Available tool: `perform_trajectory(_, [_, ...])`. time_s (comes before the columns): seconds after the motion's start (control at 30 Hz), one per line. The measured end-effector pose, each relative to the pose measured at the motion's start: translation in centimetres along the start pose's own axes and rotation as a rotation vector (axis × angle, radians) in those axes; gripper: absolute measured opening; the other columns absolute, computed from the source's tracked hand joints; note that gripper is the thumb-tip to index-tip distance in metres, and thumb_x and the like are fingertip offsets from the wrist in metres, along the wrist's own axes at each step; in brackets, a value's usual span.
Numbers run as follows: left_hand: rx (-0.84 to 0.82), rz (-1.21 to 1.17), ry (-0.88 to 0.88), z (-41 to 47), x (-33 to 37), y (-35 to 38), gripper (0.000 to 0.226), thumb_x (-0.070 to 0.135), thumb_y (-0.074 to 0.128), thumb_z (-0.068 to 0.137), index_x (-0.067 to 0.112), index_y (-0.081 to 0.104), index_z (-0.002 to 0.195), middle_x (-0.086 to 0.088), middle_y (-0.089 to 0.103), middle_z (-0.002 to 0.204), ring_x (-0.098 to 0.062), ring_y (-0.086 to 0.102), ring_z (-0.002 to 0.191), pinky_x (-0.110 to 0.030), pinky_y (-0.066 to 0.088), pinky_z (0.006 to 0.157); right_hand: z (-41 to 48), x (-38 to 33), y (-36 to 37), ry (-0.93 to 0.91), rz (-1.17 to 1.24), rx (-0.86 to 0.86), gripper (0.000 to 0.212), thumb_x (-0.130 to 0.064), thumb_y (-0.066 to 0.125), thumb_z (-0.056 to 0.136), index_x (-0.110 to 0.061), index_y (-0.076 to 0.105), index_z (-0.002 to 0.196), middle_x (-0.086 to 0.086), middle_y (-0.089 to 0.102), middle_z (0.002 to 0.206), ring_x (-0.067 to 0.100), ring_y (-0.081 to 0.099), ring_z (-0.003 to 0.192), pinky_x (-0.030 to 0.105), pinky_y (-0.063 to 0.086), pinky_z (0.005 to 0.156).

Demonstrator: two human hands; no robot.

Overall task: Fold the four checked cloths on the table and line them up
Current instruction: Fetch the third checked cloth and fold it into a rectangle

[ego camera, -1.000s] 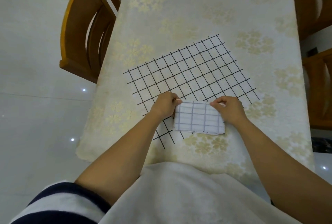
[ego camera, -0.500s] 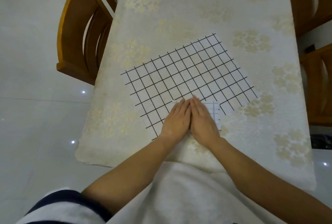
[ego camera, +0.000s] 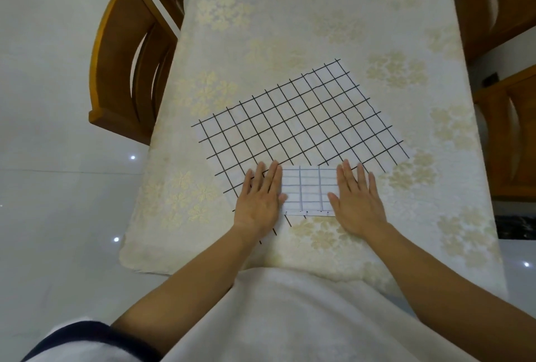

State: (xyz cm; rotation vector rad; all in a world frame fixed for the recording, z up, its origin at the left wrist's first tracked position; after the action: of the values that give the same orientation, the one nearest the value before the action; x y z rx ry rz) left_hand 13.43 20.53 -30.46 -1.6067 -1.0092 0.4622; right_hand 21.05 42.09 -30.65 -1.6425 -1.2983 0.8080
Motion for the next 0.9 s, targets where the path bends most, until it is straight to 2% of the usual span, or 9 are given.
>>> perform_trajectory(0.1, [0.099,-0.036,0.080,0.9,2.4,-1.4,0.059,0.024,0.010,0.105,0.011,-0.008,0.160,-0.003,-0.015,0.167,-0.023,-0.015,0.154,-0.042,-0.006,0.126,-0.1,-4.1,-1.7,-0.078,0.089,0.147,0.065,-0.040,0.017,0.105,-0.010,-0.009,0.156,0.006,-0.015,0.164,0.026,-0.015,0.151,0.045,-0.003,0.124])
perform_trajectory(0.23, [0.024,-0.037,0.101,2.7,4.7,-0.4,0.066,0.025,0.029,0.107,0.010,-0.007,0.159,-0.006,-0.014,0.167,-0.019,-0.013,0.154,-0.038,-0.005,0.126,0.6,-8.3,-0.2,-0.155,0.163,0.030,0.070,-0.033,0.024,0.101,-0.009,-0.014,0.156,0.007,-0.020,0.164,0.021,-0.022,0.150,0.044,0.002,0.124])
perform_trajectory(0.43, [0.023,-0.013,0.038,2.3,2.2,0.8,0.059,0.041,0.008,0.109,0.017,-0.008,0.160,0.002,-0.011,0.168,-0.013,-0.013,0.154,-0.041,-0.006,0.126,0.2,-4.6,0.8,-0.141,0.068,0.036,0.069,-0.054,0.001,0.100,-0.018,-0.022,0.154,-0.002,-0.025,0.163,0.019,-0.022,0.150,0.045,-0.004,0.124])
perform_trajectory(0.57, [0.041,0.025,-0.026,1.1,0.2,0.6,0.060,0.043,0.003,0.106,0.018,-0.013,0.159,0.003,-0.018,0.166,-0.015,-0.015,0.154,-0.046,-0.006,0.125,-0.4,-1.9,1.1,-0.087,0.050,0.049,0.069,-0.055,0.003,0.101,-0.020,-0.027,0.152,-0.004,-0.026,0.162,0.020,-0.023,0.150,0.047,-0.002,0.124])
perform_trajectory(0.73, [0.032,0.055,-0.041,0.3,-1.4,0.8,0.059,0.044,0.004,0.108,0.021,-0.018,0.158,0.005,-0.020,0.166,-0.019,-0.017,0.153,-0.046,-0.008,0.125,-0.6,-0.6,1.2,-0.100,0.060,0.010,0.068,-0.055,0.002,0.101,-0.021,-0.031,0.150,-0.004,-0.031,0.161,0.019,-0.026,0.148,0.048,-0.002,0.124])
perform_trajectory(0.83, [0.077,0.024,-0.027,0.1,-0.6,0.3,0.059,0.036,0.010,0.109,0.016,-0.015,0.159,0.000,-0.018,0.167,-0.023,-0.018,0.153,-0.044,-0.008,0.125,-0.8,-1.1,0.5,-0.070,0.036,0.042,0.071,-0.053,-0.002,0.098,-0.015,-0.022,0.154,0.003,-0.025,0.163,0.025,-0.024,0.149,0.049,-0.002,0.124])
perform_trajectory(0.9, [0.144,-0.045,0.004,0.4,0.9,-0.8,0.059,0.026,0.016,0.108,0.012,-0.007,0.160,-0.003,-0.012,0.168,-0.023,-0.012,0.154,-0.043,-0.004,0.126,-0.7,-2.9,-0.9,-0.089,0.058,0.114,0.068,-0.047,0.005,0.101,-0.011,-0.013,0.156,0.005,-0.018,0.164,0.026,-0.018,0.151,0.047,-0.002,0.124])
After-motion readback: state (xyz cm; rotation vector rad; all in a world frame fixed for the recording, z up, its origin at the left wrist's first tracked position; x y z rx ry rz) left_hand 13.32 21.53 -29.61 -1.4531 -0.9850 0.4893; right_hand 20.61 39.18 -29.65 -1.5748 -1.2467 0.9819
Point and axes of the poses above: each hand's wrist, its own z-axis towards the middle knuckle, its own y-axis out of the palm, x = y × z, the point moved 6 cm from there along z, towards the middle knuckle
